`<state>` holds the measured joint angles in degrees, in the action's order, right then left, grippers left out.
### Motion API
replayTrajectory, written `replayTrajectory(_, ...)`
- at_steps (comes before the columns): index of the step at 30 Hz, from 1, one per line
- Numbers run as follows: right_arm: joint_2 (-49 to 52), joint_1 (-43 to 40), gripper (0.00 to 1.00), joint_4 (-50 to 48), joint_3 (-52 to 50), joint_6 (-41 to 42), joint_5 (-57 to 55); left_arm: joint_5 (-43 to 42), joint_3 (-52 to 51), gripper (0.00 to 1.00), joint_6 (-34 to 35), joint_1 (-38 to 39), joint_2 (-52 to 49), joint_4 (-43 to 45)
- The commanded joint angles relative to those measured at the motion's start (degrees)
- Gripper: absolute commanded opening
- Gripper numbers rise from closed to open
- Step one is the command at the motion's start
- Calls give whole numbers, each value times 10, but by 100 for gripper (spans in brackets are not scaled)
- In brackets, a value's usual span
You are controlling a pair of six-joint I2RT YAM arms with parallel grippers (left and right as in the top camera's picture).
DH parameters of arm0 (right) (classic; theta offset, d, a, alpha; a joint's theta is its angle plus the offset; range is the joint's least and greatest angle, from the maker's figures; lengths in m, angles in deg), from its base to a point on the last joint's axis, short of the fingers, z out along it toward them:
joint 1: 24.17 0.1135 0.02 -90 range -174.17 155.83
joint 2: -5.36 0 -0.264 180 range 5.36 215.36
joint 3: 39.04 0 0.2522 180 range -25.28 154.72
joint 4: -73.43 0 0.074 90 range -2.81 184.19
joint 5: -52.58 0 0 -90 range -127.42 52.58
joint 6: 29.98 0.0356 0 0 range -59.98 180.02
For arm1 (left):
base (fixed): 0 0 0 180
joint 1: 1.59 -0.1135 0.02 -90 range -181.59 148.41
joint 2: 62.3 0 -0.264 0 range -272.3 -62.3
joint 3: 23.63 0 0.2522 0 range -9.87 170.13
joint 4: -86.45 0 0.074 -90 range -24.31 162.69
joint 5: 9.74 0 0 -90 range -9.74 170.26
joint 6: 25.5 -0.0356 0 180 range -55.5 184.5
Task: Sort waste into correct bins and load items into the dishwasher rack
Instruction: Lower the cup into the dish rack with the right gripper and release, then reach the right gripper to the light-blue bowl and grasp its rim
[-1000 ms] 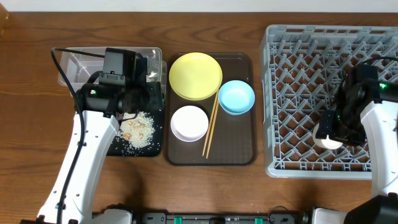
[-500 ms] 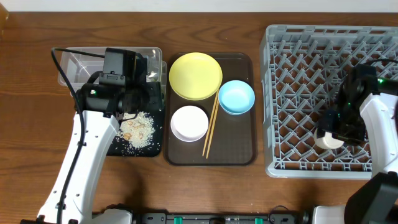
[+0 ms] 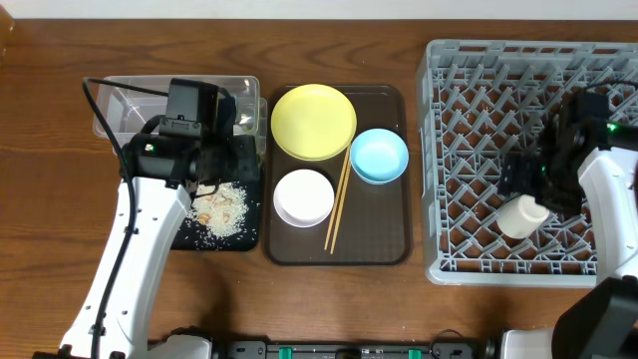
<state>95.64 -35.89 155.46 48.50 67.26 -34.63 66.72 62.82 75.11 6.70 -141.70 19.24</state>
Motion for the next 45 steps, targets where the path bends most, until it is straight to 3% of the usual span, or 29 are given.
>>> replayTrajectory(1, -13, 29, 86, -33, 57, -64, 97, 98, 5, 50, 39, -3, 4, -29)
replayTrajectory(7, -10, 128, 80, -161, 74, -135, 182, 201, 5, 56, 150, -3, 4, -81)
replayTrajectory(11, 10, 199, 78, -219, 74, -167, 174, 200, 5, 60, 152, -3, 4, -82)
replayTrajectory(19, 103, 307, 80, -314, 74, -167, 8, 200, 5, 62, 152, -3, 4, -82)
replayTrajectory(31, 235, 322, 78, -370, 74, -150, -12, 200, 5, 63, 152, -3, 4, -82)
replayTrajectory(37, 258, 323, 59, -341, 74, -129, -8, 200, 5, 63, 152, -3, 4, -82)
replayTrajectory(40, 260, 323, 34, -325, 74, -124, -9, 200, 5, 63, 152, -3, 4, -82)
replayTrajectory(45, 257, 323, 10, -321, 74, -109, -14, 200, 5, 63, 152, -3, 4, -82)
